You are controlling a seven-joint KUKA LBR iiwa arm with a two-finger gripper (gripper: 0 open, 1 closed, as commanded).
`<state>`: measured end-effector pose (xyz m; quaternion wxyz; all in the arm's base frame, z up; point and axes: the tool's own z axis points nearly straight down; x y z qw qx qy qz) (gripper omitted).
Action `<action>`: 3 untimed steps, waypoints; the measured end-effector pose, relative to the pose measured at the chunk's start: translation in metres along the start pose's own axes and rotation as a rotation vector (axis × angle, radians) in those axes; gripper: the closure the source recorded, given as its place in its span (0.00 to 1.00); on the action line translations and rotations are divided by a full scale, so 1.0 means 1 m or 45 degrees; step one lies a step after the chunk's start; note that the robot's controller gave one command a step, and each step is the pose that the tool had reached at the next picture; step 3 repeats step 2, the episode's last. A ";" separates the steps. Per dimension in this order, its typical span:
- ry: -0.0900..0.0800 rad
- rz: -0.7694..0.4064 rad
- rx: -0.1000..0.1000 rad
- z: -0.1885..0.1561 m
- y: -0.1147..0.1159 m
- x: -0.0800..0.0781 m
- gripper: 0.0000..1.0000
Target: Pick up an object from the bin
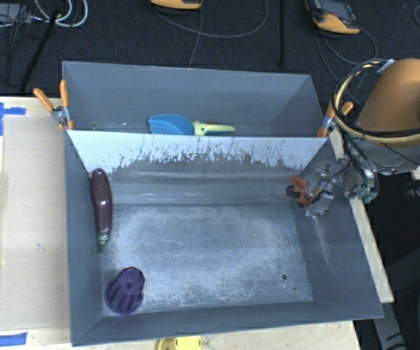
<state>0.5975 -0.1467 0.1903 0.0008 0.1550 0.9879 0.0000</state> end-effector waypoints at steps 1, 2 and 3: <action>0.000 -0.001 0.000 0.000 0.000 0.000 1.00; 0.005 0.003 0.000 -0.057 -0.005 0.000 1.00; 0.005 0.003 0.000 -0.057 -0.005 0.000 1.00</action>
Offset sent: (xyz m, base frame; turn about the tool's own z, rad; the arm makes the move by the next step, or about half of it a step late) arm -0.0016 -0.0075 0.0743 0.0026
